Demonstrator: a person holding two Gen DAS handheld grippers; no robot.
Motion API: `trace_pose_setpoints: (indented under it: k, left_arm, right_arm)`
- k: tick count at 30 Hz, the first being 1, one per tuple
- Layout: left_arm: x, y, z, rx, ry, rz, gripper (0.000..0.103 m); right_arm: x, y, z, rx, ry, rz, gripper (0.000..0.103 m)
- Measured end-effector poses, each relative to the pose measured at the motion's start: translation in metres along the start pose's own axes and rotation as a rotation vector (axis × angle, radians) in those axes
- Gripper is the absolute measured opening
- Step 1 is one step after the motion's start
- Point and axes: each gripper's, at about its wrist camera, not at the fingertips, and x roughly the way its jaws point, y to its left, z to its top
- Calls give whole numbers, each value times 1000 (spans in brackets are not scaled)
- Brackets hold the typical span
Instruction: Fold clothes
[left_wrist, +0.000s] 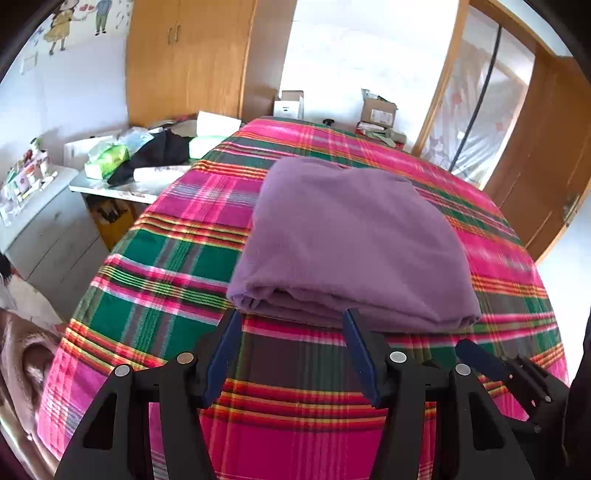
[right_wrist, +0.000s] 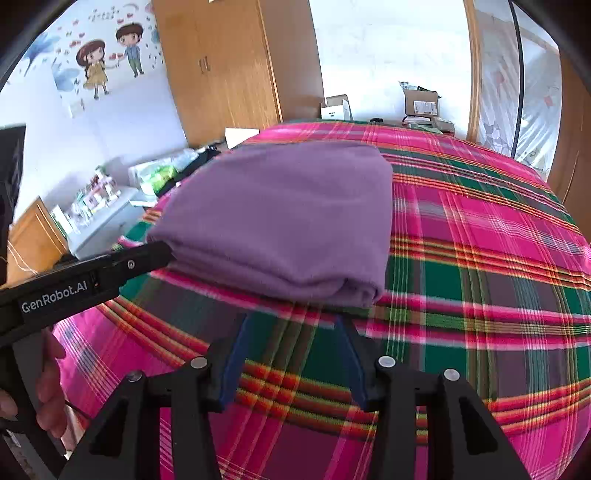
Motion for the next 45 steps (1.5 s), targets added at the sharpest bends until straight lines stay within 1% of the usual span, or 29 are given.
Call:
trace_pose_setpoints:
  k: [2,5,9,11,13,18,20,22,26,31,35,45]
  left_arm:
    - [4,6,-2,-8,18,10,59]
    - [7,6,-5,2,14,37,59]
    - [9,1,-7,36,-9,77,59]
    - [8,-4,-8,69,-29,95,59]
    - [11,-6,-9,68,-21,93,59]
    - [16,-3,-8,66,-9,102,59]
    - [19,-1,-8,61,7,90,59]
    - [24,2,-9,51,32,88,59]
    - [31,4,-10,51,50,97,59]
    - [34,4,-8,61,48,105,59]
    - [35,0,-9,90,44,123,59]
    - [37,-3,-11,106,29,136,62]
  right_arm:
    - [2,1,-2,2,-5,-21,56]
    - [4,0,-5,15,-6,-45,60]
    - [8,-5,-5,44,12,-67,61]
    - [10,-7,-5,55,21,-95,61]
    - [12,-8,-6,61,38,-124,62]
    - [14,-4,-8,42,47,-160,63]
    - [15,-2,-9,32,51,-176,63]
    - [16,-1,-8,27,53,-182,64]
    - [17,-1,-8,25,55,-187,65]
    - [18,-2,-8,35,57,-203,69]
    - [17,-5,-7,54,59,-218,72]
    - [18,-6,-8,57,61,-219,74]
